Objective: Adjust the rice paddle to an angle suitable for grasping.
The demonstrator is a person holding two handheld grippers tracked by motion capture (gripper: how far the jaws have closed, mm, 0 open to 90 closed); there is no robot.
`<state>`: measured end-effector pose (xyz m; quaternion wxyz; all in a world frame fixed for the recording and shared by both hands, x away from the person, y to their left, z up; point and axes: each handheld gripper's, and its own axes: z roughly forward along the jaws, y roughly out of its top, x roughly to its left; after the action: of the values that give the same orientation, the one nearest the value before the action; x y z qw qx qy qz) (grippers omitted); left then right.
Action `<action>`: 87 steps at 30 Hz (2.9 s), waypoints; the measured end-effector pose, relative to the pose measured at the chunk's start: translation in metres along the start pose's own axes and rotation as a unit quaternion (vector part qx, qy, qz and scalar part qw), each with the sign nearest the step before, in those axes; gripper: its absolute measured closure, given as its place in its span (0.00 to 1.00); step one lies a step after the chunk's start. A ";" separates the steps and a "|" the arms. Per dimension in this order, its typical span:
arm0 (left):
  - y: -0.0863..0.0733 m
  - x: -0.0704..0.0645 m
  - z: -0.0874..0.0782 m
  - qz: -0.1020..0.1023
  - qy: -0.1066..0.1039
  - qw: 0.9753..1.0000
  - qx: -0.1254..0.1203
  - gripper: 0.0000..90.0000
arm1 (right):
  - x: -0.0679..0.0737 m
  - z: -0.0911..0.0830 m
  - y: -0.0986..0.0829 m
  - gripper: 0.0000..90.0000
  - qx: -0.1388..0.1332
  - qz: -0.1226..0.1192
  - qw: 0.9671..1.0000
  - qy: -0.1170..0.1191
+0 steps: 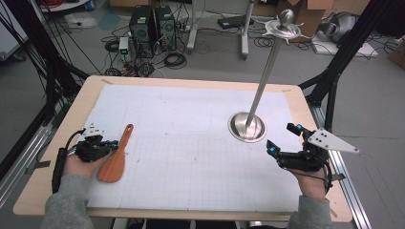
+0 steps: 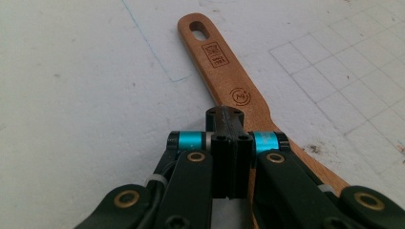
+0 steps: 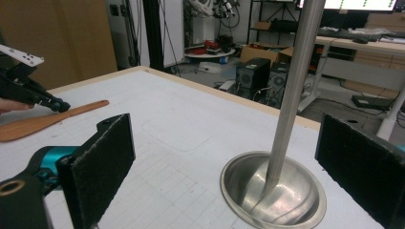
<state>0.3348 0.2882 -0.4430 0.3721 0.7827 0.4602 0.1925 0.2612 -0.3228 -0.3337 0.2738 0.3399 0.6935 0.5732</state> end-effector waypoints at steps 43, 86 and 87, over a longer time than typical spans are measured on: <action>0.021 -0.035 0.018 0.068 -0.060 0.995 0.029 0.99 | -0.001 -0.008 -0.002 0.05 0.002 0.003 1.000 -0.005; 0.033 -0.055 0.005 0.117 -0.091 0.989 0.004 0.86 | -0.001 -0.006 -0.003 0.05 0.006 0.005 1.000 0.001; 0.033 -0.056 0.005 0.116 -0.094 0.989 0.002 0.84 | -0.001 -0.006 -0.003 0.05 0.007 0.006 1.000 0.001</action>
<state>0.3291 0.2283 -0.4185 0.3874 0.8460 0.3299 0.1590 0.2564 -0.3274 -0.3357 0.2673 0.3458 0.6955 0.5703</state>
